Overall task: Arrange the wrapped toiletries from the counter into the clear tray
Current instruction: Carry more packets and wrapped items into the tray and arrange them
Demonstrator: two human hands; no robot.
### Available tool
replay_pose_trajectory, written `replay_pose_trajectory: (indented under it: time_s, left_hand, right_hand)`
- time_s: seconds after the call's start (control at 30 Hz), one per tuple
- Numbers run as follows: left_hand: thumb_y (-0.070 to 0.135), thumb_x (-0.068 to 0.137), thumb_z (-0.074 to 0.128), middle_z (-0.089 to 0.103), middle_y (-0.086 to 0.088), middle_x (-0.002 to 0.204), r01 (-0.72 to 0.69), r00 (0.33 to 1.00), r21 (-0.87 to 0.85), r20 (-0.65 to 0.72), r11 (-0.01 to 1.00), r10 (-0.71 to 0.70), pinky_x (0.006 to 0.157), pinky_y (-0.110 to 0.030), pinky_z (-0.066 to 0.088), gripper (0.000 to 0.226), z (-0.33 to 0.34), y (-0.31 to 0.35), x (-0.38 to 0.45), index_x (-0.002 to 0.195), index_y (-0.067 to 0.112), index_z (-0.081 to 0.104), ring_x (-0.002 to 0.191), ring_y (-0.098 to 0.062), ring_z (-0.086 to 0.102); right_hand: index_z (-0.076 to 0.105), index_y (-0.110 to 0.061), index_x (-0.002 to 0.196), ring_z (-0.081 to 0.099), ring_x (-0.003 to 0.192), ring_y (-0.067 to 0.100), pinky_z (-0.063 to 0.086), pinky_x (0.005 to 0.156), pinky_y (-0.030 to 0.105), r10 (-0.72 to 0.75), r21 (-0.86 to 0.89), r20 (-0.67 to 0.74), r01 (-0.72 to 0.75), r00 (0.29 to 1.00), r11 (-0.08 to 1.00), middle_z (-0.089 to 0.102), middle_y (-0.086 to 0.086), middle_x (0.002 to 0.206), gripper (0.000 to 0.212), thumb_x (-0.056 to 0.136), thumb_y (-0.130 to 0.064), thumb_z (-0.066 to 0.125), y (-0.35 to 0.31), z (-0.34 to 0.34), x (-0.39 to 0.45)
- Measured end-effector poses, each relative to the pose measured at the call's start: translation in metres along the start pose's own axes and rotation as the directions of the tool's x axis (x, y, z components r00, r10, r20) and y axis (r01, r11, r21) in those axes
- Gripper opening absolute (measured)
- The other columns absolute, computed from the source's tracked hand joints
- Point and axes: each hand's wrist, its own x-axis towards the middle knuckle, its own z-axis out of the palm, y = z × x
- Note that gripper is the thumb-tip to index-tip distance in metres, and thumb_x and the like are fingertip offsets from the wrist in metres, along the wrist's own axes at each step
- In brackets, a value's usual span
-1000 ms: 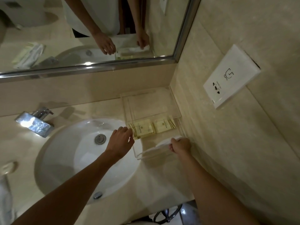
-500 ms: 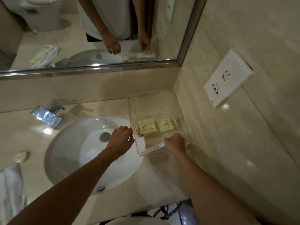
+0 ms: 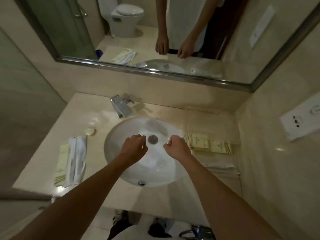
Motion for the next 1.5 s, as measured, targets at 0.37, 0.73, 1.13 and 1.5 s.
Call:
replay_pose_trajectory:
  time_s: [0.37, 0.73, 1.13, 1.5]
  left_hand:
    - [0.022, 0.089, 0.052, 0.064, -0.011, 0.089, 0.232, 0.973, -0.017, -0.007, 0.972, -0.233, 0.075, -0.038, 0.045, 0.014, -0.041, -0.142, -0.082, 0.084, 0.01, 0.056, 0.087, -0.031, 0.06]
    - [0.03, 0.091, 0.05, 0.062, -0.011, 0.103, 0.412, 0.903, 0.033, 0.114, 0.91, -0.413, 0.084, -0.039, 0.046, 0.023, -0.04, -0.263, -0.128, 0.102, 0.01, 0.054, 0.098, -0.03, 0.059]
    - [0.044, 0.093, 0.049, 0.06, -0.009, 0.107, 0.426, 0.891, 0.023, 0.164, 0.904, -0.424, 0.077, -0.038, 0.046, 0.035, -0.012, -0.297, -0.121, 0.105, 0.011, 0.056, 0.096, -0.028, 0.06]
    - [0.062, 0.079, 0.055, 0.05, -0.01, 0.108, 0.521, 0.847, 0.086, 0.074, 0.849, -0.527, 0.079, -0.043, 0.047, 0.06, 0.0, -0.296, -0.116, 0.108, 0.011, 0.049, 0.097, -0.029, 0.051]
  right_hand:
    - [0.053, -0.017, 0.086, 0.059, 0.079, 0.023, 0.045, 0.064, 0.031, -0.203, -0.15, 0.233, 0.241, 0.951, 0.959, 0.059, 0.003, 0.09, 0.016, 0.088, -0.032, 0.059, -0.13, 0.104, -0.032]
    - [0.054, -0.017, 0.088, 0.062, 0.089, 0.03, 0.047, 0.07, 0.035, -0.155, -0.185, 0.34, 0.228, 0.928, 0.956, 0.063, 0.01, 0.101, 0.014, 0.085, -0.031, 0.056, -0.225, 0.218, -0.055]
    - [0.057, -0.007, 0.114, 0.062, 0.106, 0.031, 0.051, 0.078, 0.036, -0.042, -0.072, 0.2, 0.057, 0.979, 0.996, 0.063, 0.013, 0.116, 0.039, 0.089, -0.035, 0.064, -0.245, 0.288, -0.043]
    - [0.06, -0.007, 0.108, 0.065, 0.095, 0.026, 0.047, 0.064, 0.028, -0.031, -0.136, 0.111, 0.046, 0.993, 0.99, 0.064, 0.011, 0.108, 0.034, 0.084, -0.027, 0.073, -0.246, 0.292, -0.034]
